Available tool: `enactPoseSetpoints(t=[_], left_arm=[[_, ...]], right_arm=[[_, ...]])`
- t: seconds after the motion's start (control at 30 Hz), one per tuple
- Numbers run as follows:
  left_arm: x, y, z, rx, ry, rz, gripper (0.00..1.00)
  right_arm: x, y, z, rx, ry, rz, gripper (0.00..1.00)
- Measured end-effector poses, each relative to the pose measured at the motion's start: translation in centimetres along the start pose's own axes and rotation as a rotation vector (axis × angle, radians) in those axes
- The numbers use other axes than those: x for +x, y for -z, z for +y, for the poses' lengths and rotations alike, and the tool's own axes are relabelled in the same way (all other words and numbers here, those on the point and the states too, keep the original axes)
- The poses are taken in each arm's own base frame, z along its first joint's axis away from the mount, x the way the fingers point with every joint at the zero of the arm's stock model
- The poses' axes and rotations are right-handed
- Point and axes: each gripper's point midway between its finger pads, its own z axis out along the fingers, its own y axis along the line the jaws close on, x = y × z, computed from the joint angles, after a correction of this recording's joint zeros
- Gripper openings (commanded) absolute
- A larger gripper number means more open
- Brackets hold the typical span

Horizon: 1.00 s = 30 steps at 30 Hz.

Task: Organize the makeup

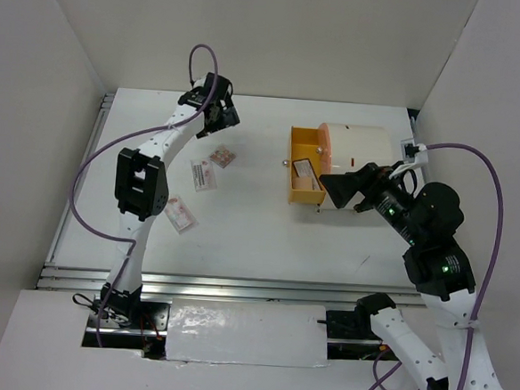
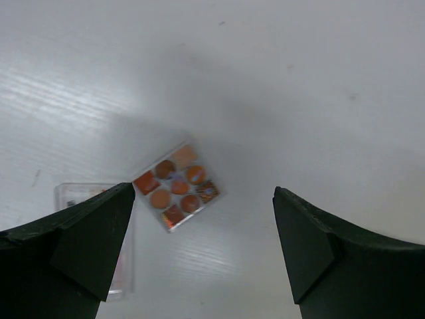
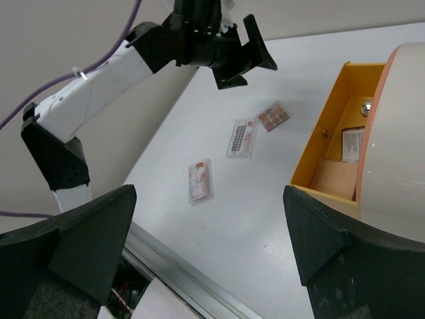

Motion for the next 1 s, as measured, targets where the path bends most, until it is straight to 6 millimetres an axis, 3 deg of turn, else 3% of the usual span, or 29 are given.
enactPoseSetpoints(t=[0.13,0.33,0.43,0.7,1.0], left_arm=[[2.8,-2.4,4.2,-0.105,0.018,0.087,0.99],[6.8,-3.8,5.8,-0.166,0.090,0.154,0.99],[8.4,-3.9,5.6,-0.181,0.107,0.178,1.00],[9.1,-3.5,3.0,-0.175,0.142,0.139,1.00],[10.0,-4.0,4.0,-0.262,0.209,0.105,0.99]], right_arm=[[0.6,-0.6,-0.2,-0.005,-0.007,0.025,1.00],[1.4,-1.9,-0.3,-0.034,-0.019,0.054,1.00],[2.0,-2.3,-0.7,-0.036,-0.024,0.070,1.00],[2.9,-2.6,-1.1,-0.037,-0.028,0.089,1.00],[3.1,-2.5,-1.2,-0.037,-0.020,0.089,1.00]])
